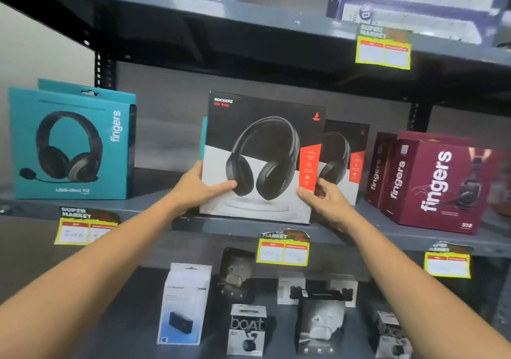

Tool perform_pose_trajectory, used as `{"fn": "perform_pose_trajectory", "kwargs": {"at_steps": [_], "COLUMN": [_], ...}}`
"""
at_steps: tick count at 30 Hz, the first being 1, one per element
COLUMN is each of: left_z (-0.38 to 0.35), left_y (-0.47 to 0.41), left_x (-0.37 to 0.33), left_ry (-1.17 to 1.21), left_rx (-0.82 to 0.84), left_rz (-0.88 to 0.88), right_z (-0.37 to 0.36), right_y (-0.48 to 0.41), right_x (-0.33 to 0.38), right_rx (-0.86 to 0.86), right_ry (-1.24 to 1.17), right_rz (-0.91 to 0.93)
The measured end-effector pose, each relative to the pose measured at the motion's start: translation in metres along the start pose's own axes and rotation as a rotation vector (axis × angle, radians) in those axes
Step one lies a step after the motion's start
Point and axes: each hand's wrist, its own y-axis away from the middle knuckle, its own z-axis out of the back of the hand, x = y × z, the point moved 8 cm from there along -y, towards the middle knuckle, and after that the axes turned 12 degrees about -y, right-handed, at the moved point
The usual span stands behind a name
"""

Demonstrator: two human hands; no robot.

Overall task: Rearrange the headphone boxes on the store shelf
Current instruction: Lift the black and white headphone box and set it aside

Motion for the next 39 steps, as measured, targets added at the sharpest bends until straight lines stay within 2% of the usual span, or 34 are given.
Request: {"fn": "perform_pose_trajectory", "kwargs": {"at_steps": [10,14,20,23,26,27,29,32,39], "left_z": [-0.135,-0.167,-0.175,-0.170,-0.149,-0.138,-0.110,-0.073,0.023], "left_y": [-0.024,-0.027,-0.022,-0.014,0.000,0.005,0.016,0.033,0.065], "left_x": [-0.098,-0.094,-0.096,-0.097,-0.090,-0.088,-0.082,-0.064,-0.001], "left_ry": [0.019,-0.093,-0.086,-0.183,-0.322,-0.387,-0.520,-0.588,-0.627], "left_rx": [0.084,0.140,0.171,0.151,0.040,-0.016,-0.130,-0.203,-0.246], "left_rz": [-0.087,-0.027,0.011,0.007,-0.002,-0.021,-0.061,-0.081,-0.155], "right_z": [0.141,0.160,0.169,0.173,0.160,0.147,0.105,0.037,-0.104], "right_y": [0.032,0.039,0.042,0.063,0.088,0.092,0.084,0.066,0.020], "right_x": [0.005,-0.024,-0.028,-0.014,0.011,0.018,0.023,0.013,0.009], "right_rx": [-0.256,-0.259,-0.294,-0.521,-0.667,-0.638,-0.439,-0.186,-0.011], "right_ry": [0.015,0.041,0.121,0.290,0.444,0.519,0.623,0.734,0.659], "right_rz": [0.066,-0.010,-0.054,0.042,0.268,0.326,0.365,0.275,0.173]}}
